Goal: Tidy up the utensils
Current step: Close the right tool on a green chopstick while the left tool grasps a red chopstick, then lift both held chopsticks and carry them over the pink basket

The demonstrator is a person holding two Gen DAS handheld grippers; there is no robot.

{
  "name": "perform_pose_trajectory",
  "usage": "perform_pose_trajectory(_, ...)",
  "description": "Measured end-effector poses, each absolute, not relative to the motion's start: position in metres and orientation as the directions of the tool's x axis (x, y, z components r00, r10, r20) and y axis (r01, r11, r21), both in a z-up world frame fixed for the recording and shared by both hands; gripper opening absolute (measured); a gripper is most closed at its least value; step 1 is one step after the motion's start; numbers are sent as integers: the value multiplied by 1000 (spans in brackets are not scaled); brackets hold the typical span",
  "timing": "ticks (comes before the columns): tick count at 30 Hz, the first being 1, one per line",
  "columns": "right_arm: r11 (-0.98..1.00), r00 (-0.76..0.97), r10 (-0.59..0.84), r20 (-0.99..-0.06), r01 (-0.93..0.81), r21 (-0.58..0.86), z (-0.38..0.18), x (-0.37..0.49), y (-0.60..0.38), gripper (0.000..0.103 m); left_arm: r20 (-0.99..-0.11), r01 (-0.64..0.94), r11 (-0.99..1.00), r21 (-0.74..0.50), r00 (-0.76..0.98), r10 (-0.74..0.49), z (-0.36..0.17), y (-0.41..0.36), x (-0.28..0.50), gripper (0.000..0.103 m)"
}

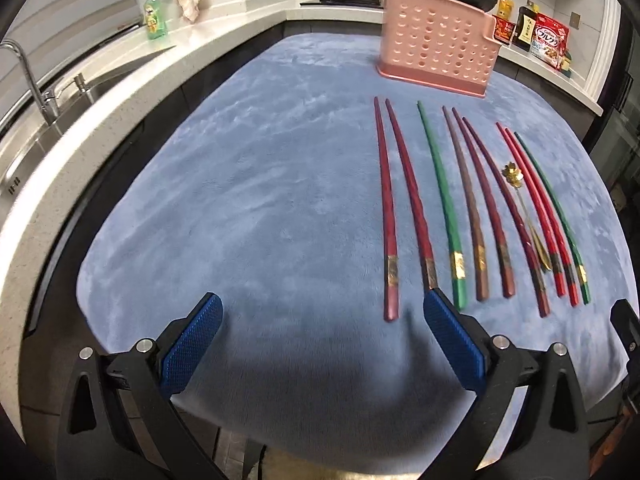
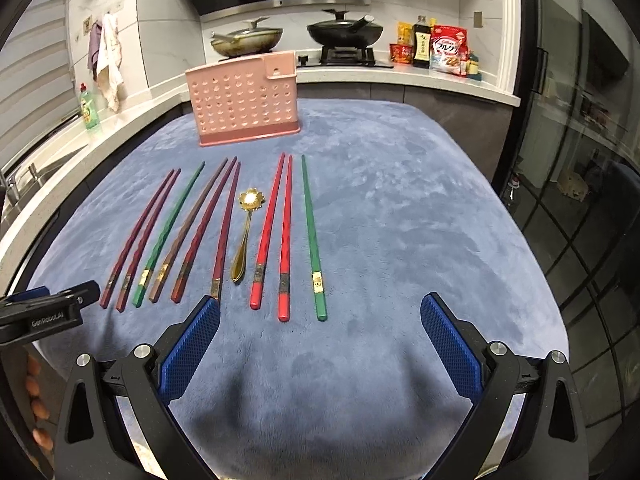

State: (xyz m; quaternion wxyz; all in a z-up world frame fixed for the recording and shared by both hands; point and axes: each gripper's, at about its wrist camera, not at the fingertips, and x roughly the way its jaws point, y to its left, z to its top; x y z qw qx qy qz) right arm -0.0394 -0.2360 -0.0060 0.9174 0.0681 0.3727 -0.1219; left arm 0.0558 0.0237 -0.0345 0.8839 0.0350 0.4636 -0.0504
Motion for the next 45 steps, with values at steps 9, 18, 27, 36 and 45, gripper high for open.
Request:
perform_pose_trajectory(9,956,670,-156,-726,286,59,-17,-14,-248,90,-835,131,991,20,547,-56,-50,18,80,72)
perform_pose_trajectory(18,963,660,-105,-744,254,88,-27,12,-257,41,-825,196,980,24,557,-92,-47,5,79,25)
perform_pose_trajectory(27,966,631,-73,-773,239,103,-47,21,-260,21,-818,193,980,37,570,-82,-48,2,78,24)
perform_pose_trajectory(36,960,635,-39,-771,237,146,-42,11,-265,8,-822,199,980,-8,557,-120,-44,8,77,12)
perform_pose_trajectory(45,963,684,-33,-729,218,161,-3,-11,-265,7,-824,196,974,-112,530,-202,-24,24,63,9)
